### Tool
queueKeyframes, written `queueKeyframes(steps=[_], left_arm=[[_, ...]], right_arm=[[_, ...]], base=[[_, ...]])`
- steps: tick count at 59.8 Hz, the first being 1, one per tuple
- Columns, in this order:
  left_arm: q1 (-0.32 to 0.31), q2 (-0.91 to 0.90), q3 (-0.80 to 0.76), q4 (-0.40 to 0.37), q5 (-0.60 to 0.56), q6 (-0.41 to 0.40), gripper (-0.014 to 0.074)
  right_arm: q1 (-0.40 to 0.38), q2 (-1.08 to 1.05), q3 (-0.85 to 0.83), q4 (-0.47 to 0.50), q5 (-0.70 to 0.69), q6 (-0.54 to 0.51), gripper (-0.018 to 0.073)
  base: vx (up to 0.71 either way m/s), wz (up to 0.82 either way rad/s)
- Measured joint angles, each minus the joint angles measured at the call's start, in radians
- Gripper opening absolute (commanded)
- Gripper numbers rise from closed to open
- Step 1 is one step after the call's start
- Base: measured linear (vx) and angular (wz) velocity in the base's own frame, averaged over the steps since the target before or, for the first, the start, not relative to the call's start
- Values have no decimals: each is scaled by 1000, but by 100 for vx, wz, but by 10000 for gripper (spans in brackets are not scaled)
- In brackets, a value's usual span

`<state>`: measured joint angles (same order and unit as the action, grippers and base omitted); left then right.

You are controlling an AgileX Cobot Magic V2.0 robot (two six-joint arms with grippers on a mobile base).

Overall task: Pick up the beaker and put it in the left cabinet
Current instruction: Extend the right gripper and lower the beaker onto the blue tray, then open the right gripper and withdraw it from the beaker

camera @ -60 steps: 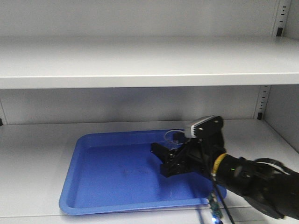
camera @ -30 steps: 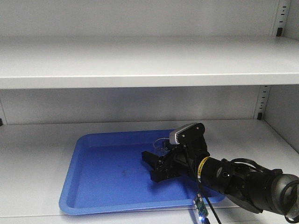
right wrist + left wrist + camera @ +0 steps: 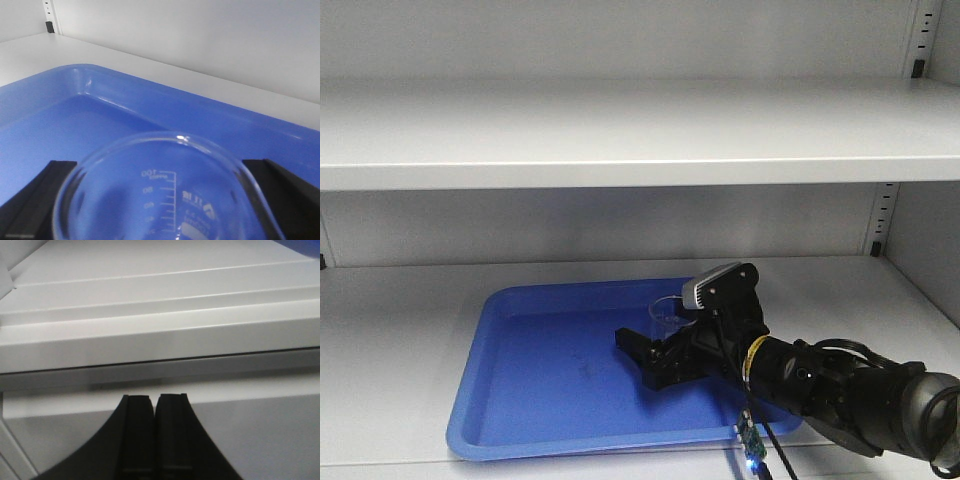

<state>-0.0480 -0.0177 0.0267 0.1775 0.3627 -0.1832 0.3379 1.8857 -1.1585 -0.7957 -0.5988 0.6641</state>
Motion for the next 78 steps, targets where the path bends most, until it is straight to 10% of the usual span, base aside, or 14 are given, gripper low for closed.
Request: queueKeyframes(steps=[32, 57, 78], left_arm=[[0, 0, 0, 0, 0, 0, 4], [0, 0, 0, 0, 0, 0, 4], [0, 0, 0, 0, 0, 0, 4]], right_arm=[[0, -157, 0, -8, 133, 4, 506], [0, -236, 0, -8, 276, 18, -17], [0, -343, 120, -19, 411, 61, -6]], base=[[0, 0], [0, 0], [0, 0]])
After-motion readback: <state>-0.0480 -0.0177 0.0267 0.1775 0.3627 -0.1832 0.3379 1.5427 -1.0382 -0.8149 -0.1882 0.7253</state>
